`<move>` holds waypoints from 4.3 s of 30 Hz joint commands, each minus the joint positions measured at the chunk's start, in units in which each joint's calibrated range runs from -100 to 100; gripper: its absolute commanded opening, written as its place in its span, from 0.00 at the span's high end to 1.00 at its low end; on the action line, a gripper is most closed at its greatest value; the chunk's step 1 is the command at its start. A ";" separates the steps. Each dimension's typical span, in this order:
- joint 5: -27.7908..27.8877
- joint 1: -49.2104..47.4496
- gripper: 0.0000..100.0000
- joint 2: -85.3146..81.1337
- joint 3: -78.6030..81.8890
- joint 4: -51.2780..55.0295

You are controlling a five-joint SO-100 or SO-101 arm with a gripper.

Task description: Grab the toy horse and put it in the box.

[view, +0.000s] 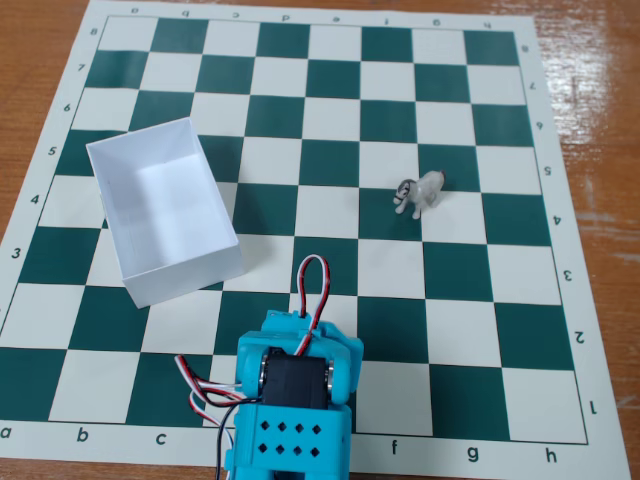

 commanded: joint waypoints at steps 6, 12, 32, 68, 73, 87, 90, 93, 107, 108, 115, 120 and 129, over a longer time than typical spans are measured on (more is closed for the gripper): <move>0.20 8.64 1.00 -0.43 -8.19 3.87; 0.20 8.64 1.00 -0.43 -8.10 3.87; 0.05 6.14 1.00 12.14 -27.22 1.71; -1.12 15.85 0.89 89.40 -85.30 -13.65; -0.98 17.42 0.73 95.86 -89.31 -16.89; -2.34 17.92 0.69 106.21 -92.76 -25.28; -2.34 17.85 0.69 108.07 -92.40 -25.86; -2.39 17.42 0.69 109.40 -91.67 -26.86; -3.66 16.71 0.69 115.68 -89.85 -31.51; -3.66 16.71 0.69 116.12 -89.76 -31.76; -3.66 16.35 0.72 117.98 -88.67 -33.67; -3.66 15.78 0.96 118.16 -88.94 -33.92; -3.61 14.85 1.00 114.44 -86.85 -33.92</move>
